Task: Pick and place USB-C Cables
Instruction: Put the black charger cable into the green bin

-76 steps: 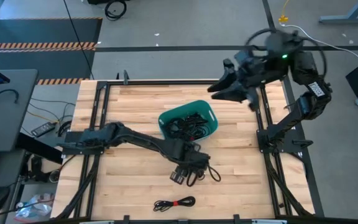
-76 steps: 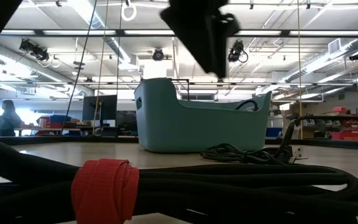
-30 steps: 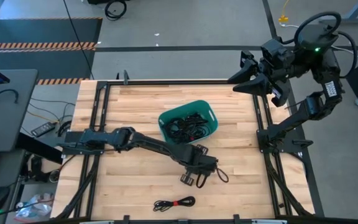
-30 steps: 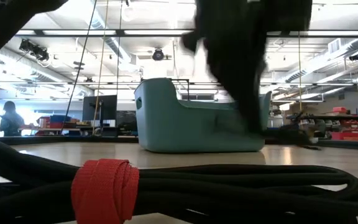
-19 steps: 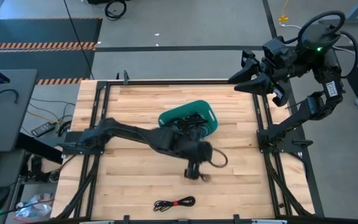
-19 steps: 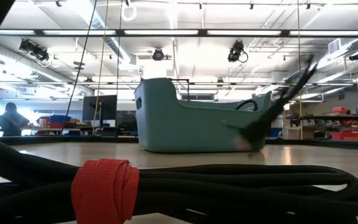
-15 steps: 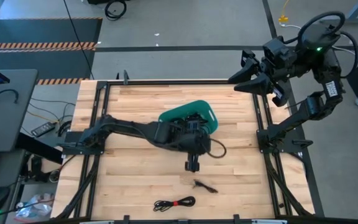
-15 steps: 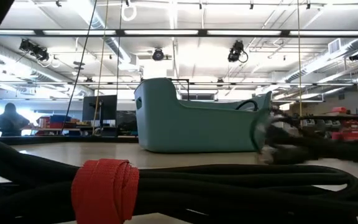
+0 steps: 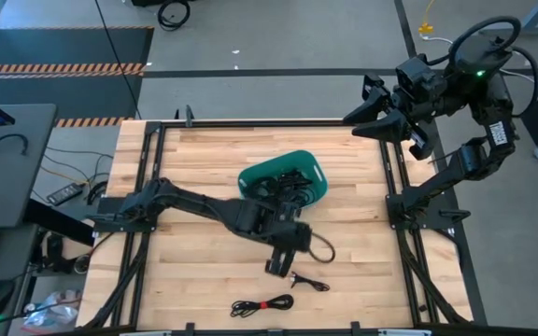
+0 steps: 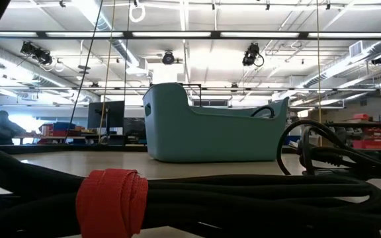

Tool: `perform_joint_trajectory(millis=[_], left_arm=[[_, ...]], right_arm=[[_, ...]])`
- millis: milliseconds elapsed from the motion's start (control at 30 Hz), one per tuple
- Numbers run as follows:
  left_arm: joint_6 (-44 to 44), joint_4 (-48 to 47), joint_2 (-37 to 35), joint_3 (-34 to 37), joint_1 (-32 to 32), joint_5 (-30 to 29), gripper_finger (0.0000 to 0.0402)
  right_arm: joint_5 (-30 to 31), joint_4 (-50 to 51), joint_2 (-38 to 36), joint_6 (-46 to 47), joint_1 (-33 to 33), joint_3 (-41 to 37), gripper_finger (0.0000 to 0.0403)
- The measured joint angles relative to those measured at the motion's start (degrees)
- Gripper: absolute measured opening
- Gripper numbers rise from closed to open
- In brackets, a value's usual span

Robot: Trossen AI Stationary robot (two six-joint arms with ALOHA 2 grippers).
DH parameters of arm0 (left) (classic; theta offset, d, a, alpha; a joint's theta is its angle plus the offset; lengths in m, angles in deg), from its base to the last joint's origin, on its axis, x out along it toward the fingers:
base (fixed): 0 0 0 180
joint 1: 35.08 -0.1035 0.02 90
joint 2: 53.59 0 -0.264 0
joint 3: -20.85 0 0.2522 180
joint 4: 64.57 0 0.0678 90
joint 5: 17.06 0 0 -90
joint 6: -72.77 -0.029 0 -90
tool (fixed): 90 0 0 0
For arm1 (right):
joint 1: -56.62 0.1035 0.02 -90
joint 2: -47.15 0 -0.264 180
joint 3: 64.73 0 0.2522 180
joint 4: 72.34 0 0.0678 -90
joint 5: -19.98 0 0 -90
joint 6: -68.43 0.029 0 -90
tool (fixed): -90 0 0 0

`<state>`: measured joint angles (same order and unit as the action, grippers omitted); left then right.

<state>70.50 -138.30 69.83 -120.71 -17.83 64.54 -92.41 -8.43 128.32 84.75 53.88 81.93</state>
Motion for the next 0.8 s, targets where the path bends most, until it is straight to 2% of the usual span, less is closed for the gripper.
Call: perform_joint_trajectory(millis=[200,800], left_arm=[[-1.05,3.06,0.15,5.3,1.83,4.05,0.0],[-1.33,25.88,0.01,20.52,3.88,10.9,0.0]], right_arm=[[0.0,0.04,0.0,0.0,0.0,0.0,0.0146],[0.43,0.13,0.04,0.02,0.0,0.0,0.0146]])
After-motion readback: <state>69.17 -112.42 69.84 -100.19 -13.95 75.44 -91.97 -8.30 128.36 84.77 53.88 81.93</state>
